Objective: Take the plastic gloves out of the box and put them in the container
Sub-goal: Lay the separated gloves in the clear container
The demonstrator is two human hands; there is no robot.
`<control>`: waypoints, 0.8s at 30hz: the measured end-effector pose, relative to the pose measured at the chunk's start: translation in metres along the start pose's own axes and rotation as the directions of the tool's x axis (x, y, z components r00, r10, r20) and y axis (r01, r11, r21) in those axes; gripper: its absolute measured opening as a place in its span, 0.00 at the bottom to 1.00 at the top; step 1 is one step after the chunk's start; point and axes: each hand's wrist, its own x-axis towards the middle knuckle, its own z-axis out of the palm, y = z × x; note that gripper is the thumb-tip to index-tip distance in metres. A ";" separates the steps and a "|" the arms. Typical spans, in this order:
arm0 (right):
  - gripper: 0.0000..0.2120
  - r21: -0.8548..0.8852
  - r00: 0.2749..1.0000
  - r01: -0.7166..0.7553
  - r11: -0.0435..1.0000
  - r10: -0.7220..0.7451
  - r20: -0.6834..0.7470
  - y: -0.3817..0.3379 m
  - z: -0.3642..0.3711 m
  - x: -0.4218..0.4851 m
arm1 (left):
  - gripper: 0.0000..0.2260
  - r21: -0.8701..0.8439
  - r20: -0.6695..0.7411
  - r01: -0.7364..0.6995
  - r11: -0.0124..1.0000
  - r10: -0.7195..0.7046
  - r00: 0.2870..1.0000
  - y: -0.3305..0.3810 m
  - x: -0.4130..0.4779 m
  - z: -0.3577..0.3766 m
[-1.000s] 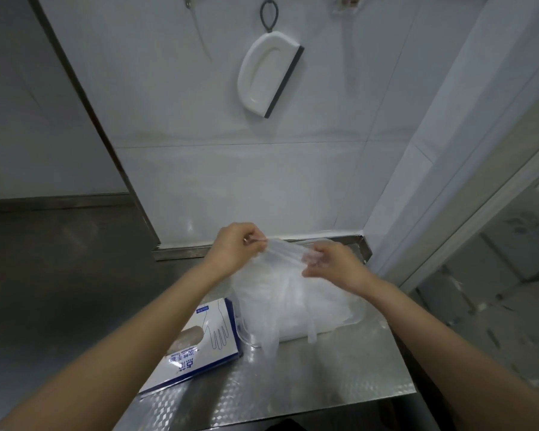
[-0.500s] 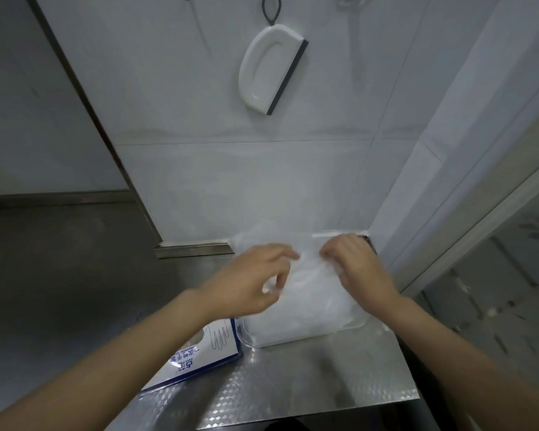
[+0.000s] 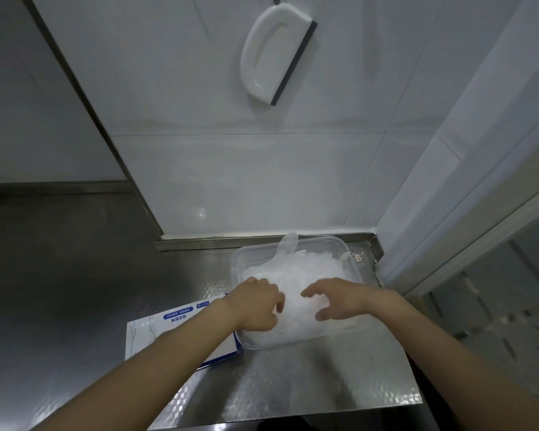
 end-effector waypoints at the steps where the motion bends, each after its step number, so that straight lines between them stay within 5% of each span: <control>1: 0.24 0.021 0.997 0.023 1.000 -0.021 -0.069 -0.004 -0.006 -0.003 | 0.13 -0.026 -0.110 0.019 0.999 -0.022 0.994 0.003 0.000 -0.003; 4: 0.16 0.023 0.879 0.099 0.995 -0.077 -0.471 -0.017 -0.009 -0.002 | 0.11 -0.106 -0.388 0.079 0.991 -0.114 0.914 0.009 0.004 -0.003; 6: 0.15 -0.023 0.830 0.098 0.995 -0.095 -0.550 -0.021 -0.001 0.008 | 0.13 -0.103 -0.413 0.129 0.986 -0.160 0.897 0.010 0.014 0.004; 12: 0.31 -0.239 0.953 -0.026 0.971 -0.049 -0.300 0.004 0.031 0.045 | 0.29 0.112 -0.062 0.267 0.957 -0.262 0.963 0.008 0.038 0.037; 24: 0.31 -0.305 0.990 -0.041 0.952 -0.003 -0.144 0.030 0.033 0.062 | 0.36 0.208 0.193 0.251 0.945 -0.291 0.937 -0.003 0.052 0.048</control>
